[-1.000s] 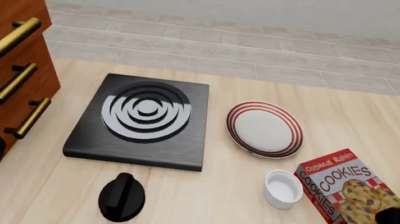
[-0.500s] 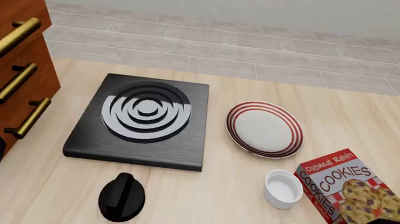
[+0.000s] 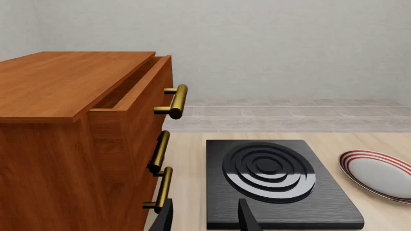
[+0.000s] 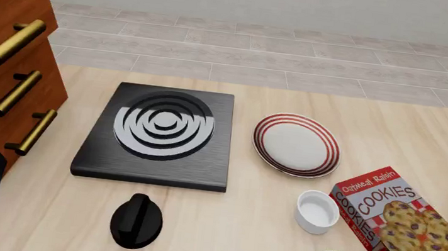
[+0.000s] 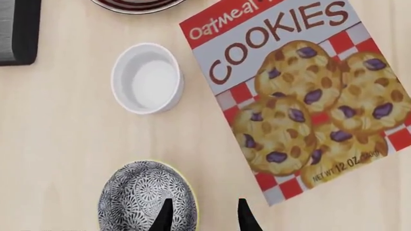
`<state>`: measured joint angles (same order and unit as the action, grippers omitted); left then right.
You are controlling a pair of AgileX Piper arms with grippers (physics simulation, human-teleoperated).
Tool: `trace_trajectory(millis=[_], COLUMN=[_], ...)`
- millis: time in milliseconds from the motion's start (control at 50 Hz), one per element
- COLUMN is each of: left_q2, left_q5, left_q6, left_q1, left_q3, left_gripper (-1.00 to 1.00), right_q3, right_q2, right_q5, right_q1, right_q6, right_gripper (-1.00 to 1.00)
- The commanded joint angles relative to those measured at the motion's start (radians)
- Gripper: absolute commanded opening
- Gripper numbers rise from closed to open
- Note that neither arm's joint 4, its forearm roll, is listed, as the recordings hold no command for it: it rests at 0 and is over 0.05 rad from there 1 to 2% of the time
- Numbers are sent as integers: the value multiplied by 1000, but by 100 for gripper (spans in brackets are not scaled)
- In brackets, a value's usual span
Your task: Pick the akita bowl next to the ramekin and place it on the plate.
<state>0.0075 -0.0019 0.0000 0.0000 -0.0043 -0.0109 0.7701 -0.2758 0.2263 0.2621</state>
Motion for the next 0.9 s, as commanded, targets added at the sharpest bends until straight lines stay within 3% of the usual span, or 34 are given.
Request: trace_trajectory(millis=[20, 320, 340, 620, 800, 900], left_q2=[0, 0, 0, 0, 0, 0], left_q5=[0, 0, 0, 0, 0, 0], left_q6=[0, 0, 0, 0, 0, 0], left_q1=[0, 0, 0, 0, 0, 0], left_q3=[0, 0, 0, 0, 0, 0], left_gripper=[100, 100, 100, 100, 100, 100], right_q3=[11, 11, 11, 10, -19, -46], right_q2=[27, 95, 96, 36, -101, -142], right_q5=[30, 82, 83, 36, -77, -126], right_q1=[22, 33, 44, 97, 103, 113], right_q6=[12, 22, 31, 44, -13, 2], right_gripper=[100, 100, -100, -100, -100, -100])
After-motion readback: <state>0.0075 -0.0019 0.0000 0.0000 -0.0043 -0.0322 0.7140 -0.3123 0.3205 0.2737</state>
